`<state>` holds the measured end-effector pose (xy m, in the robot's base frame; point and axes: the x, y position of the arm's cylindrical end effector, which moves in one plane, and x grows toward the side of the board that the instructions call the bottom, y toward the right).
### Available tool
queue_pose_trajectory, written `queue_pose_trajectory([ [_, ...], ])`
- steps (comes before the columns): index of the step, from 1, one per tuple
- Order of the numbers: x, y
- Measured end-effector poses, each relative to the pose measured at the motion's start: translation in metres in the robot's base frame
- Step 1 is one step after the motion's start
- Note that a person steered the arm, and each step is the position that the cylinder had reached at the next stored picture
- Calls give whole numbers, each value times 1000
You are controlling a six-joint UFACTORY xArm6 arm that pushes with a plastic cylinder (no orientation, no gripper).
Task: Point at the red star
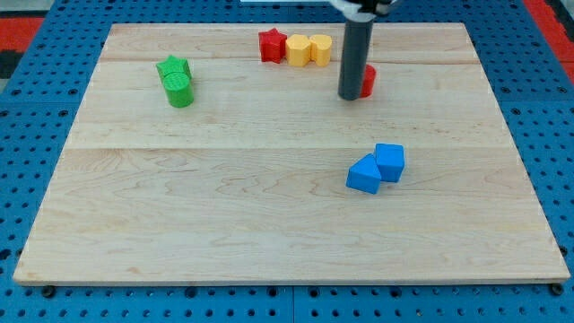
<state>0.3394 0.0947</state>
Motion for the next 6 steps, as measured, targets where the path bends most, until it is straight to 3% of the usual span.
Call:
queue_pose_trajectory([
  [1,-10,13],
  [3,-27,-72],
  [6,-79,-145],
])
